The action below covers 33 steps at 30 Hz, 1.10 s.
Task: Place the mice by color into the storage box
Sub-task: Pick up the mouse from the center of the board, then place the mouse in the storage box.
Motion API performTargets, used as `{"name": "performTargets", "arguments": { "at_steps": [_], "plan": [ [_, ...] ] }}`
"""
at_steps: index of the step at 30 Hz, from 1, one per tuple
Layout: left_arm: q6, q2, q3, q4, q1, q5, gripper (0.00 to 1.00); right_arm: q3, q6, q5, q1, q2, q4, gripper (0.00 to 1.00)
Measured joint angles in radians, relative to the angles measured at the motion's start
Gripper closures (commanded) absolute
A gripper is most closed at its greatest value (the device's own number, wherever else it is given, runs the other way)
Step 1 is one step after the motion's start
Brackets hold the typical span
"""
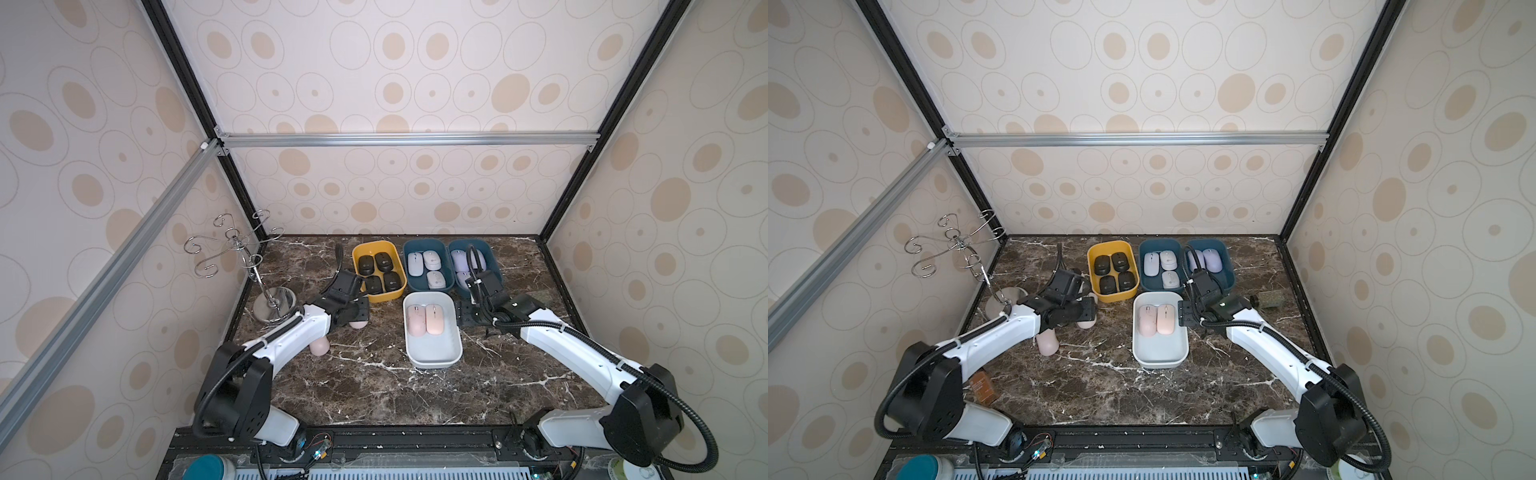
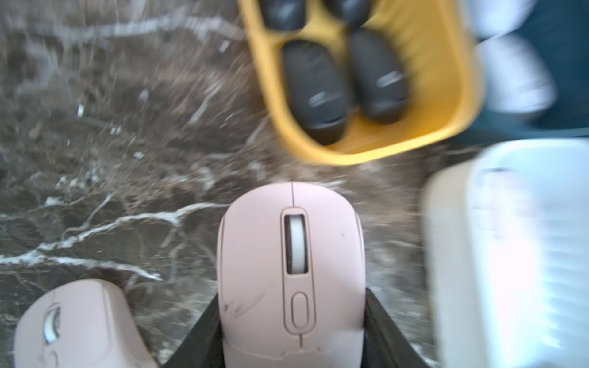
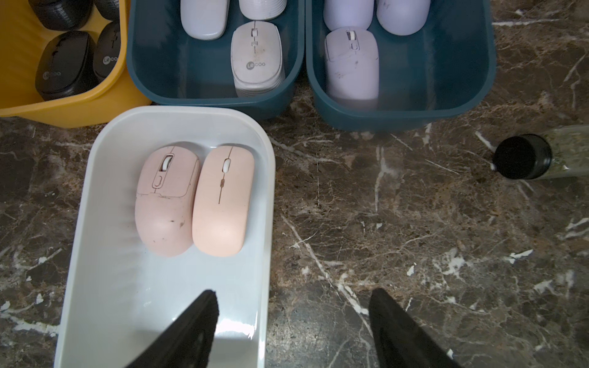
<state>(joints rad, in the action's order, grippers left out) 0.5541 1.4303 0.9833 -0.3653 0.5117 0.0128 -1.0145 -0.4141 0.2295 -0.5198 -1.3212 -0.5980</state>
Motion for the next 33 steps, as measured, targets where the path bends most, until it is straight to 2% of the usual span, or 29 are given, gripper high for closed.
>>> {"name": "performTargets", "arguments": {
  "at_steps": [3, 6, 10, 20, 26, 33],
  "plan": [
    [0.089, -0.051, 0.036, 0.027, 0.142, 0.018, 0.63, 0.012, -0.010, 0.012, 0.014, 0.011, 0.003, 0.23],
    [0.175, -0.027, 0.087, 0.054, 0.283, 0.037, 0.63, 0.023, -0.024, 0.023, 0.041, 0.029, 0.008, 0.23],
    [0.264, 0.064, 0.115, 0.119, 0.384, 0.050, 0.65, 0.030, -0.034, 0.035, 0.056, 0.050, 0.015, 0.23],
    [0.402, 0.351, 0.187, 0.195, 0.489, 0.042, 0.69, 0.046, -0.042, 0.036, 0.065, 0.063, 0.024, 0.23],
    [0.477, 0.373, 0.190, 0.215, 0.529, 0.042, 0.66, 0.054, -0.045, 0.037, 0.067, 0.082, 0.030, 0.23],
    [0.520, 0.428, 0.217, 0.220, 0.533, 0.037, 0.61, 0.063, -0.047, 0.036, 0.068, 0.099, 0.045, 0.23]
  ]
}}
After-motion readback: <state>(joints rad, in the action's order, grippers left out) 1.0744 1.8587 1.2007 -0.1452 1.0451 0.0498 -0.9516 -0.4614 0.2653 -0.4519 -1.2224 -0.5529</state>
